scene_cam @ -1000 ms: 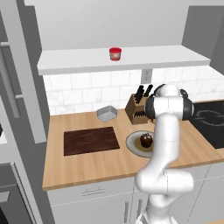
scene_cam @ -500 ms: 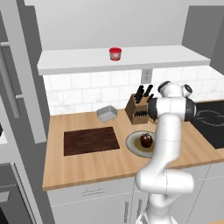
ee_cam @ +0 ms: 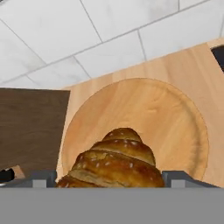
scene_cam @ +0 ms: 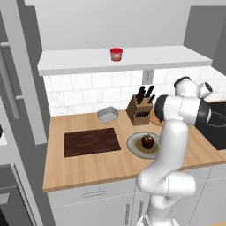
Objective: From the different types of pastries on the counter, select a croissant and place it on the cutting board. Then retrieve a jar of jam from the cabinet and place it alongside the croissant on the cutting board.
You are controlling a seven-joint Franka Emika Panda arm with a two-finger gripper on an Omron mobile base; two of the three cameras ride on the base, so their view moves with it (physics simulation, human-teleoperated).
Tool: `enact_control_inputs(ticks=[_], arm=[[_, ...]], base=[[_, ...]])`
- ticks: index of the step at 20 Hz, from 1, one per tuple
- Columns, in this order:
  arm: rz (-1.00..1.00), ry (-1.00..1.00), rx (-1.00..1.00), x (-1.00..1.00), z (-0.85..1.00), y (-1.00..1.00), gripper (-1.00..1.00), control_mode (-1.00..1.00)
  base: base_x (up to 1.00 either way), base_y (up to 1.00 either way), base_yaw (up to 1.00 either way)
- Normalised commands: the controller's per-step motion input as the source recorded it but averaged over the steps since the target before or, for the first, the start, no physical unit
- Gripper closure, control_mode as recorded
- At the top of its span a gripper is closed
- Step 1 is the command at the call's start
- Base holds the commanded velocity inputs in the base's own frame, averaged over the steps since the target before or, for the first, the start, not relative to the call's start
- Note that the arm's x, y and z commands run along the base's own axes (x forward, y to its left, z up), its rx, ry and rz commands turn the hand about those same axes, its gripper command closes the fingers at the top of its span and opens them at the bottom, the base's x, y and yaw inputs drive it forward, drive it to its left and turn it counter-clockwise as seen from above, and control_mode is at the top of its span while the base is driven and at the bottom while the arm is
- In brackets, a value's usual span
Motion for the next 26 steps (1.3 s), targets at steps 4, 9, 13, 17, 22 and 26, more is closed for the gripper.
enact_control_inputs(ticks=[4,9,13,17,22,26], arm=[[-0.01,0.00,0.06,-1.00,0.63,0.05,1.00,-1.00],[0.00,0.00,0.01,-0.99,0.39,0.46,1.00,-1.00],[0.08,0.00,-0.02,-1.00,0.03,0.99,1.00,-1.00],[0.08,0.01,0.00,-1.00,0.52,0.76,1.00,-1.00],[0.06,0.06,0.00,-0.83,0.58,0.71,1.00,-1.00],[0.09,0.11,-0.07,-0.31,0.18,1.00,1.00,-1.00]], base=[[0.00,0.00,0.00],[0.00,0.00,0.00],[0.00,0.00,0.00],[0.00,0.00,0.00],[0.00,0.00,0.00],[0.00,0.00,0.00]])
